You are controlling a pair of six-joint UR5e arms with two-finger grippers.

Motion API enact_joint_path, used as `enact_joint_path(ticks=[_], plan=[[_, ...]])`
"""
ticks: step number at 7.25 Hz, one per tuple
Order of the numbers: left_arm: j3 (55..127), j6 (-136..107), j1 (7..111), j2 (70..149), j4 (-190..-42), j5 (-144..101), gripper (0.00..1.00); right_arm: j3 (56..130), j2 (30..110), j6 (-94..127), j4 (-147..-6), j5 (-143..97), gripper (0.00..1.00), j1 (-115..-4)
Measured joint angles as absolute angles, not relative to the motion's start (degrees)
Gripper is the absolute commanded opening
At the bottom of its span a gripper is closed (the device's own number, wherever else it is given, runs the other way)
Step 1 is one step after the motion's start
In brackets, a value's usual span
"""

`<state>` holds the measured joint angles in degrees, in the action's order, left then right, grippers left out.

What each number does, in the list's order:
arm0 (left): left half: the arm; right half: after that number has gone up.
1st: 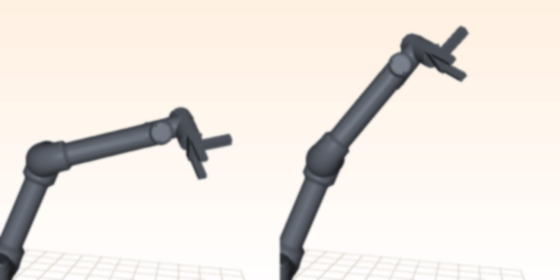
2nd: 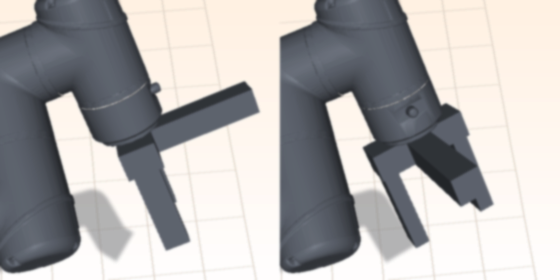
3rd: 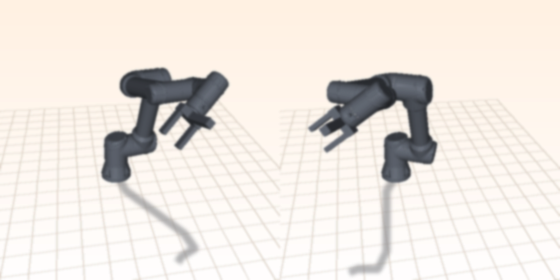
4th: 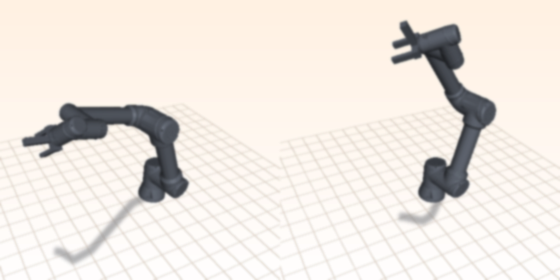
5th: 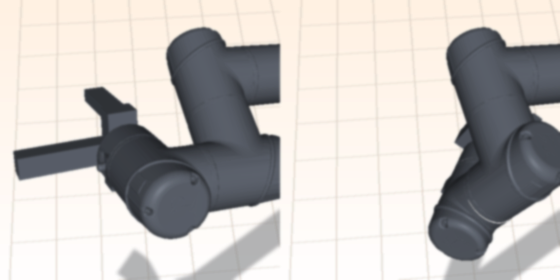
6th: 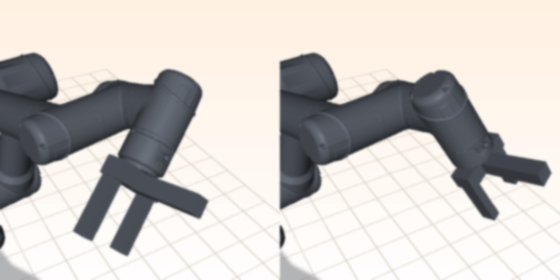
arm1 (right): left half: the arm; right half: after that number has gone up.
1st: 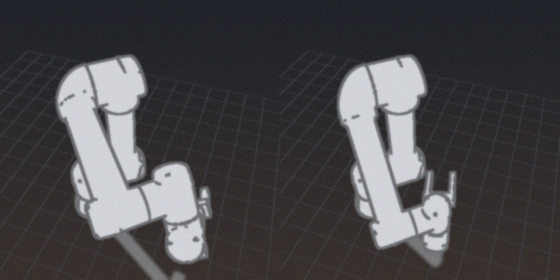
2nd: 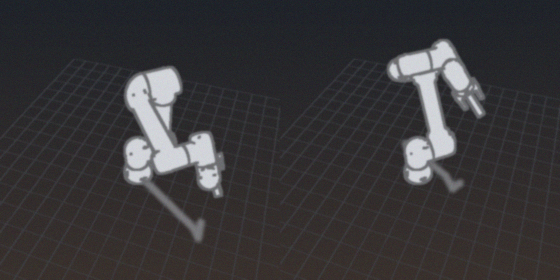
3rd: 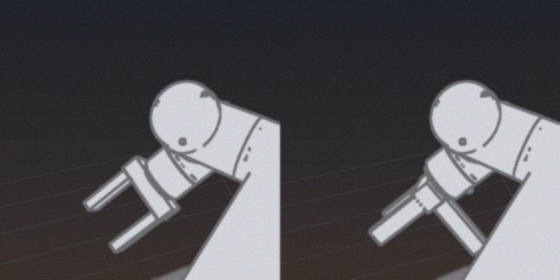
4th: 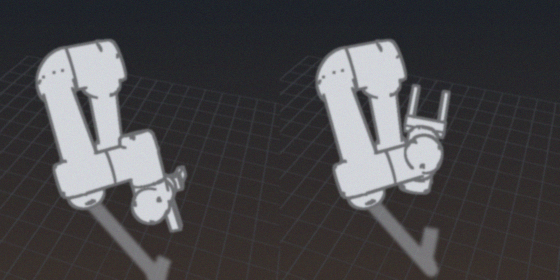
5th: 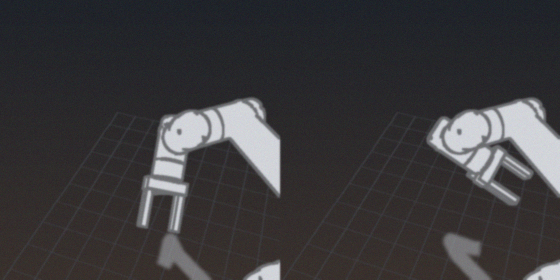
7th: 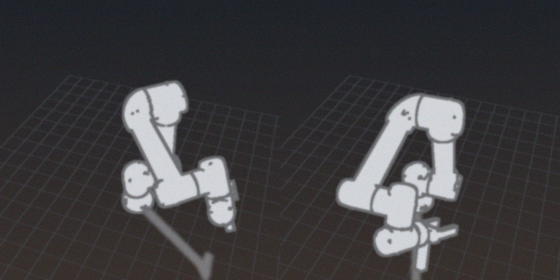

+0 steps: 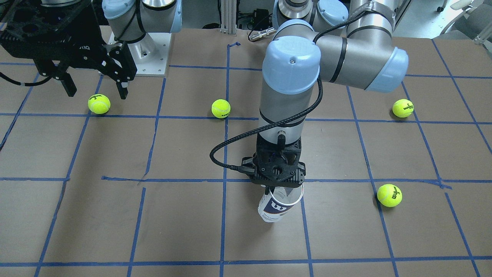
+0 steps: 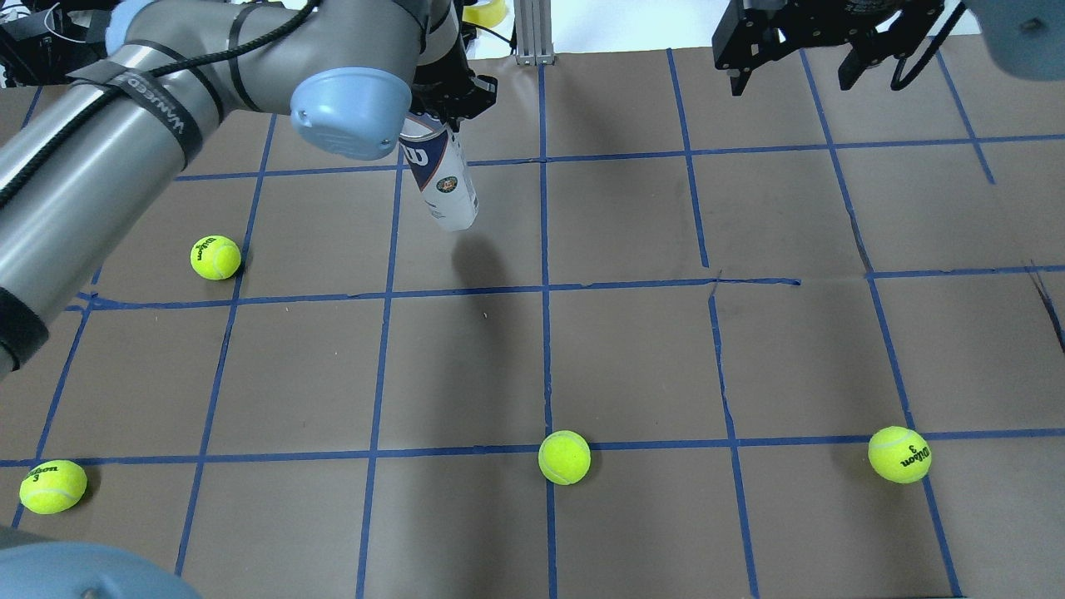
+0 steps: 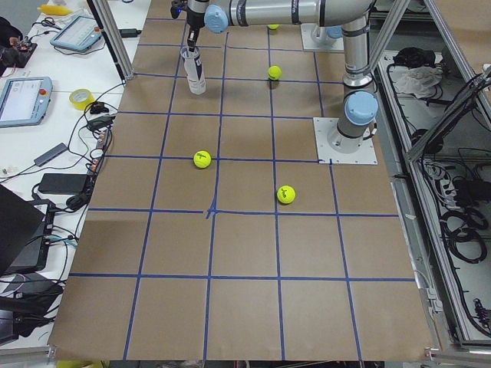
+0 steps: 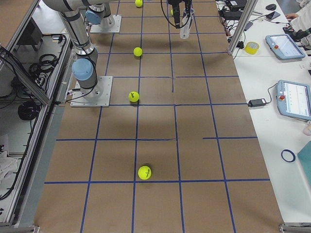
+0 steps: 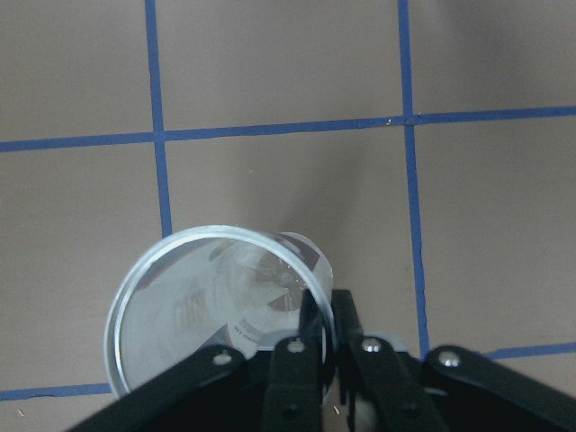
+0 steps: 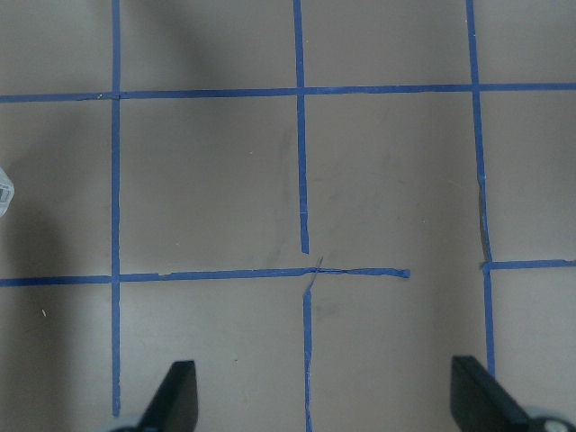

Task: Lift up tennis ball bucket
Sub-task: 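Set the can upright on the table and open the left gripper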

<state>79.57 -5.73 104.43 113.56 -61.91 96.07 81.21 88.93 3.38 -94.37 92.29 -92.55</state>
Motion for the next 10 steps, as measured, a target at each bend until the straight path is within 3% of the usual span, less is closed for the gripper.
enact_joint_path(ticks=[4,5,6,7,8,10], plan=[[80.7,-6.6,106.6,116.1,-57.8,98.7,0.00,81.2,88.8,3.2,-95.2,92.9,1.00,-92.6],[81.9,-6.7,106.7,116.2,-55.2,98.7,0.29,81.2,88.7,3.3,-95.3,92.9,1.00,-92.6],[83.2,-6.8,106.7,116.2,-52.4,98.8,0.67,81.2,88.6,3.4,-95.3,92.9,1.00,-92.5],[84.0,-7.3,106.7,116.0,-50.6,98.7,0.80,81.2,88.6,3.5,-95.3,92.9,1.00,-92.6],[84.3,-8.1,106.7,115.9,-49.9,98.5,1.00,81.2,88.6,3.5,-95.3,92.9,1.00,-92.5],[83.9,-10.0,106.7,114.7,-50.8,96.9,1.00,81.2,88.6,3.5,-95.2,92.9,1.00,-92.5]])
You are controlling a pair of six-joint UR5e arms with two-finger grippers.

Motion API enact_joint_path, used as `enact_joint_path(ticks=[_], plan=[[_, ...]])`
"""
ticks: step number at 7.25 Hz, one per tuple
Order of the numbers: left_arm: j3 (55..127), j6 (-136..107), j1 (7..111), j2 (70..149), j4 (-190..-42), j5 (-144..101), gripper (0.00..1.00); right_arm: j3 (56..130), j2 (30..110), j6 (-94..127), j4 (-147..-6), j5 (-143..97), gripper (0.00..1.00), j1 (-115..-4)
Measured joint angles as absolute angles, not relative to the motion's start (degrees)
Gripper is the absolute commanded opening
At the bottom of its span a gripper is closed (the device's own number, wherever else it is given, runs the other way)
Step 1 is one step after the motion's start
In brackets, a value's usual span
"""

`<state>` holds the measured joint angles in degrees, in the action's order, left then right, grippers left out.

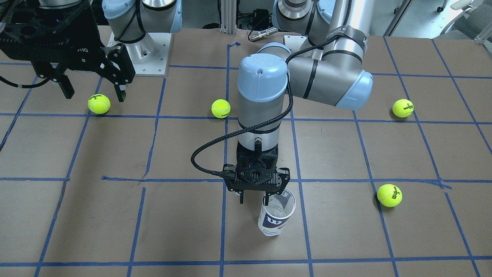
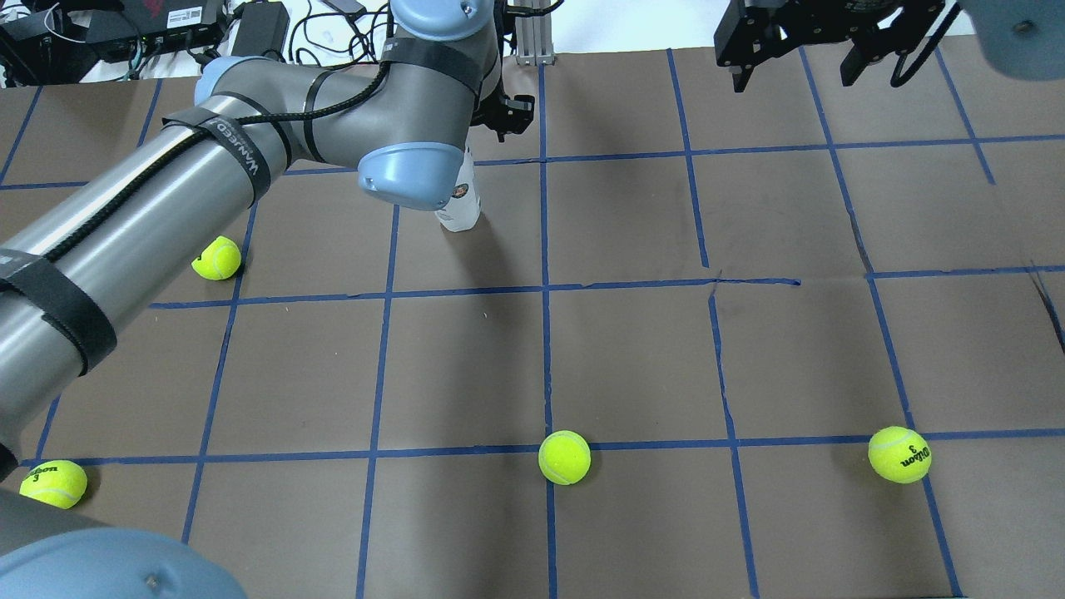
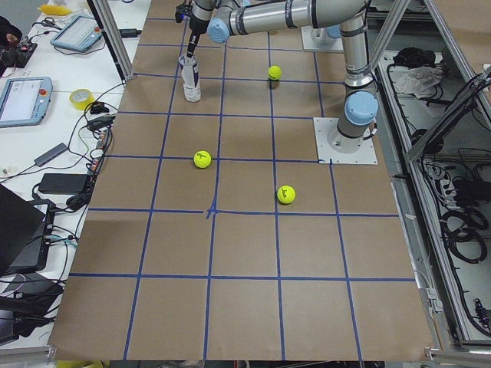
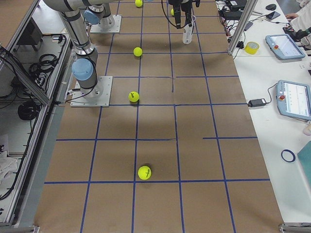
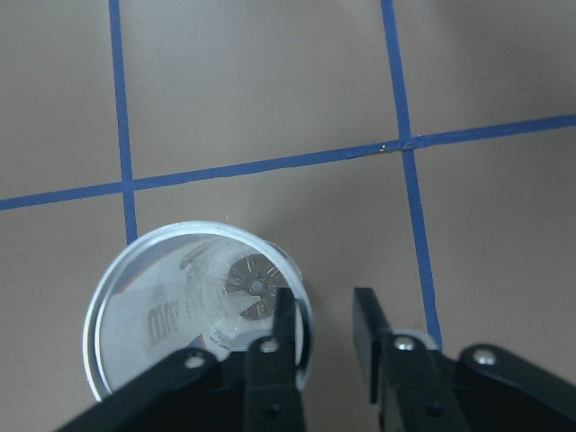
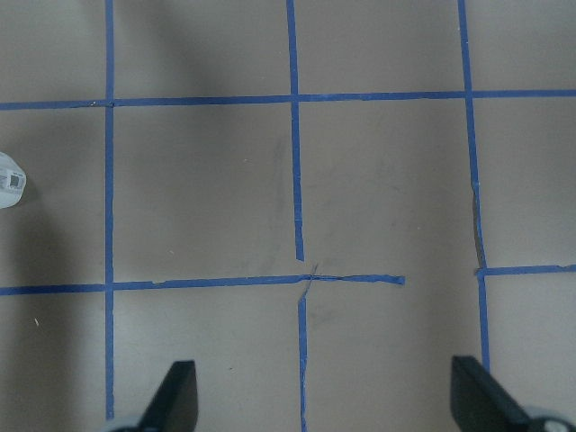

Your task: Lift up tennis ball bucket

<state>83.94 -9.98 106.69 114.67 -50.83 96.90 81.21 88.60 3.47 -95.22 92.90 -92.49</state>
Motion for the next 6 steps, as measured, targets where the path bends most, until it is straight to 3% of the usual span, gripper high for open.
enact_joint_path(ticks=[4,6], plan=[[79.4,-10.7,106.2,104.6,-73.9,92.6,1.00,81.2,88.4,3.5,-95.6,92.8,1.00,-91.8],[82.7,-10.7,106.1,96.6,-83.9,90.7,1.00,81.2,87.2,3.5,-97.4,92.7,1.00,-90.9]])
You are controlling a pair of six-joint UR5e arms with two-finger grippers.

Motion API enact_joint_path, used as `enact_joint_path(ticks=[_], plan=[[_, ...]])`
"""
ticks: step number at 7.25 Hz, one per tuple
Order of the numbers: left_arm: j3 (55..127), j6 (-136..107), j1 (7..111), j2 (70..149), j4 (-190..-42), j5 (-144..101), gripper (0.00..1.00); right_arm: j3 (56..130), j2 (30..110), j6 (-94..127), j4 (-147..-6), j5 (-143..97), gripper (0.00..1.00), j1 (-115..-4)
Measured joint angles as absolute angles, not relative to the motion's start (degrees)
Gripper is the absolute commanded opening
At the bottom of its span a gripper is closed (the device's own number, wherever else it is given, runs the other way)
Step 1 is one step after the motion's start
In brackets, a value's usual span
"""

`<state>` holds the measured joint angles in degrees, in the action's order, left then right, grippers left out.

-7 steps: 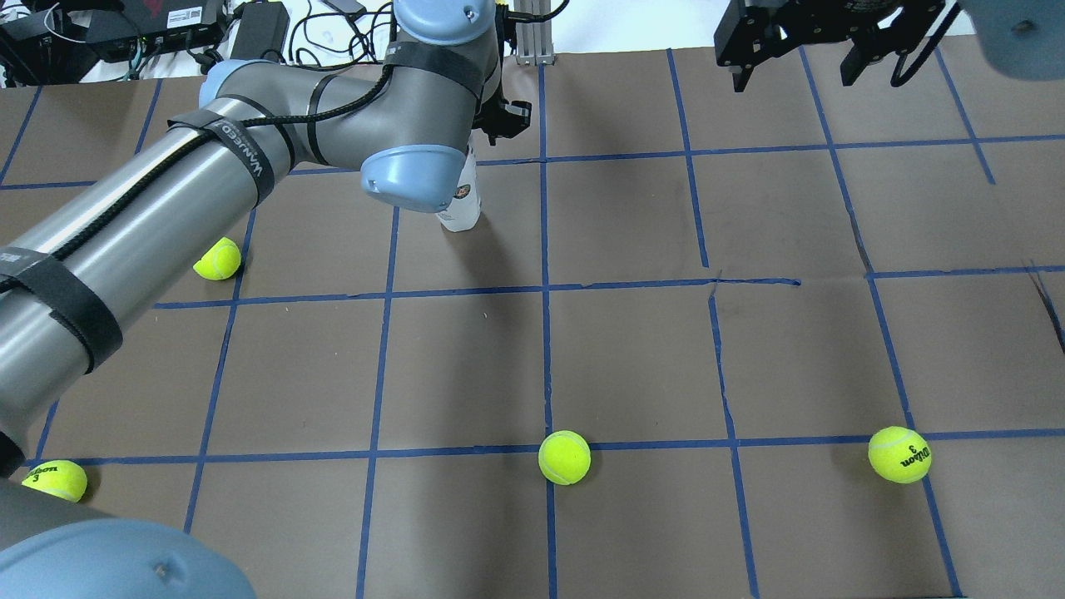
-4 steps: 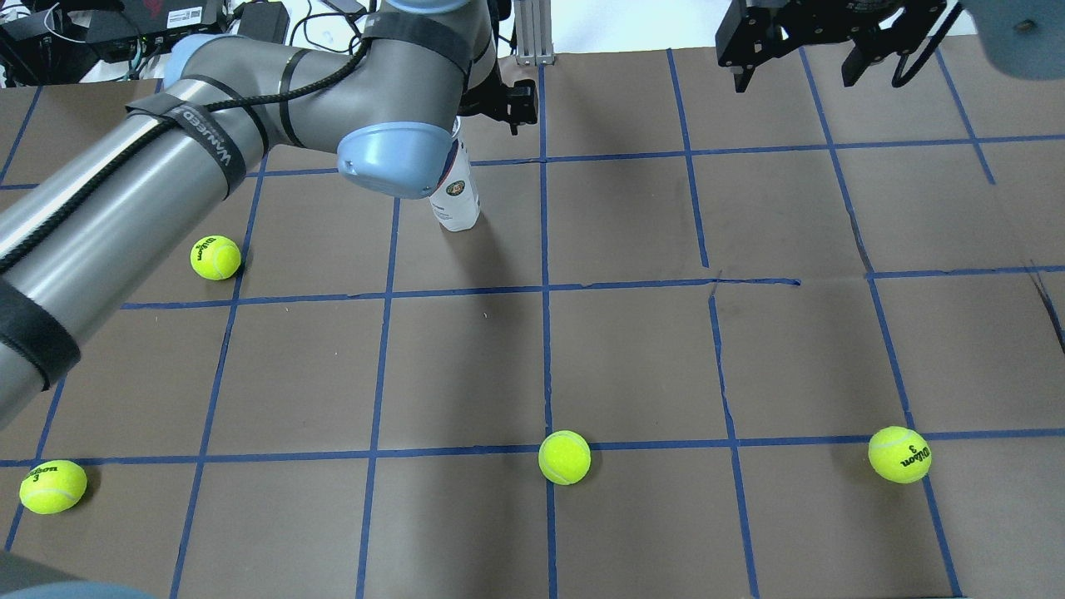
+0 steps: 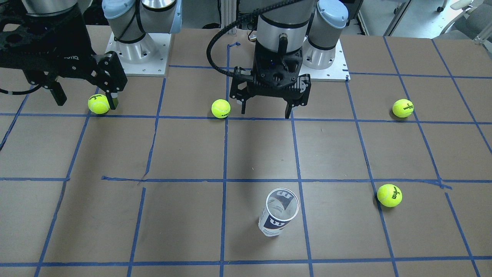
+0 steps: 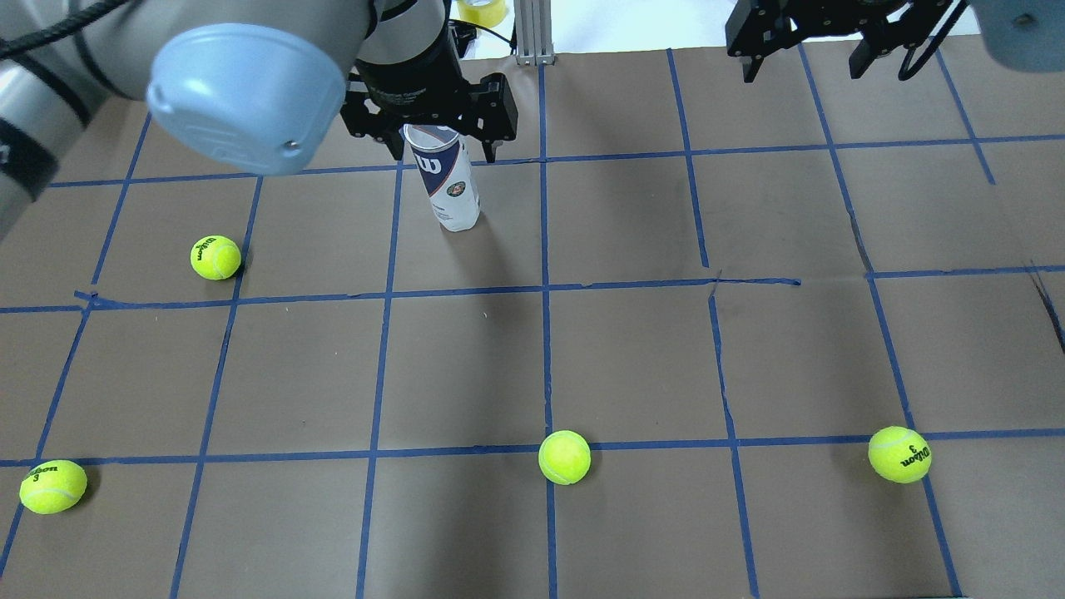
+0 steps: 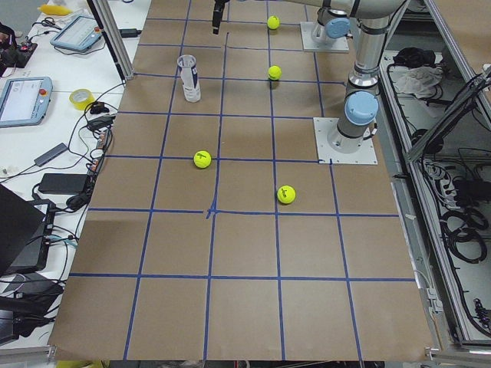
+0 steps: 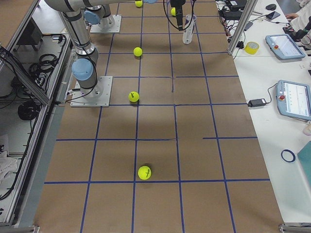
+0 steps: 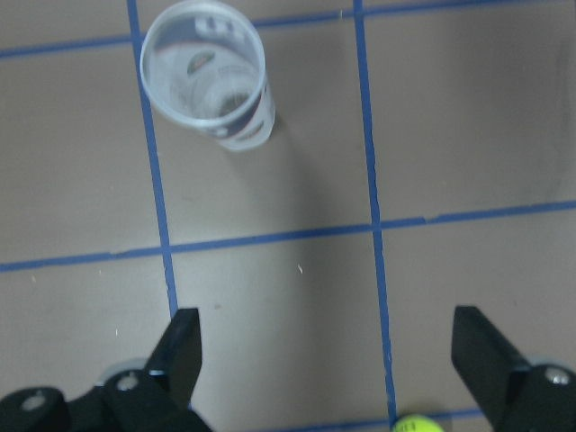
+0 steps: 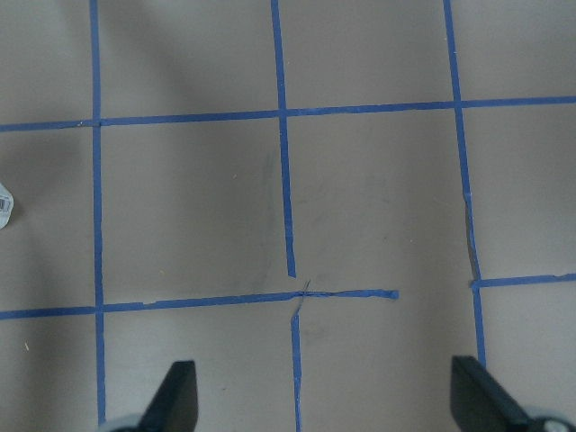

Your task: Lift up tennis ball bucket

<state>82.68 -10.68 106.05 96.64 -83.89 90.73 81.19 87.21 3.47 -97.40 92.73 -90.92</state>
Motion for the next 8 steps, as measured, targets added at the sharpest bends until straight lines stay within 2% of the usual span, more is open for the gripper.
enact_joint_path(ticks=[3,5,8], plan=[[89.1,-8.0,99.2,88.0,-86.5,91.0,1.00,81.1,85.8,2.8,-98.5,93.9,1.00,-90.4],[88.7,-1.6,91.7,86.4,-86.1,90.0,1.00,81.1,85.3,2.9,-98.6,94.2,1.00,-90.4],[88.9,0.2,89.7,86.2,-85.8,89.0,1.00,81.1,84.6,3.5,-98.6,93.8,1.00,-90.5]])
